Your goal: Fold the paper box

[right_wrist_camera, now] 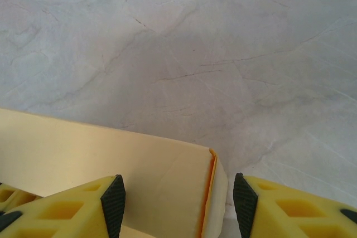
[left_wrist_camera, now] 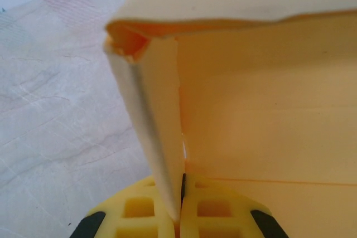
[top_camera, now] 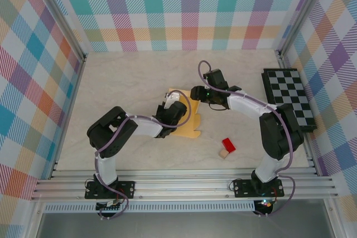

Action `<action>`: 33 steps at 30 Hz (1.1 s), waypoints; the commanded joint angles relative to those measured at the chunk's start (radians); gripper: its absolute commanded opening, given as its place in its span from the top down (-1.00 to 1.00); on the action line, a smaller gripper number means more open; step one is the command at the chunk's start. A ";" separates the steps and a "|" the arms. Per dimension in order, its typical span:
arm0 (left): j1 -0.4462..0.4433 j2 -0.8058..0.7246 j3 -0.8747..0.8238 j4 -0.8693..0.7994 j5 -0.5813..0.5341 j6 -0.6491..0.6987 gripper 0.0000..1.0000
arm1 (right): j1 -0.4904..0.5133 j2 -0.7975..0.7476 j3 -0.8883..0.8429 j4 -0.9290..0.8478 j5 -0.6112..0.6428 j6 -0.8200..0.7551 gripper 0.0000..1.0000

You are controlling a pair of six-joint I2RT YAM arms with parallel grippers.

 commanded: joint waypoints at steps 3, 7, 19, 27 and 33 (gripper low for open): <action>0.001 -0.017 -0.002 -0.094 0.017 -0.035 0.73 | 0.006 0.027 -0.003 -0.087 0.042 0.010 -0.12; 0.019 -0.064 -0.033 -0.088 0.122 -0.068 0.30 | 0.006 0.022 -0.002 -0.086 0.049 0.008 -0.12; 0.069 -0.333 -0.130 -0.097 0.273 -0.125 -0.01 | 0.007 -0.027 -0.043 -0.058 0.087 -0.010 -0.12; 0.136 -0.580 -0.129 -0.297 0.402 -0.277 -0.18 | 0.025 -0.074 -0.089 -0.010 0.107 -0.039 -0.12; 0.187 -0.507 -0.013 -0.360 0.622 -0.394 -0.17 | 0.050 -0.117 -0.154 0.054 0.139 -0.065 -0.12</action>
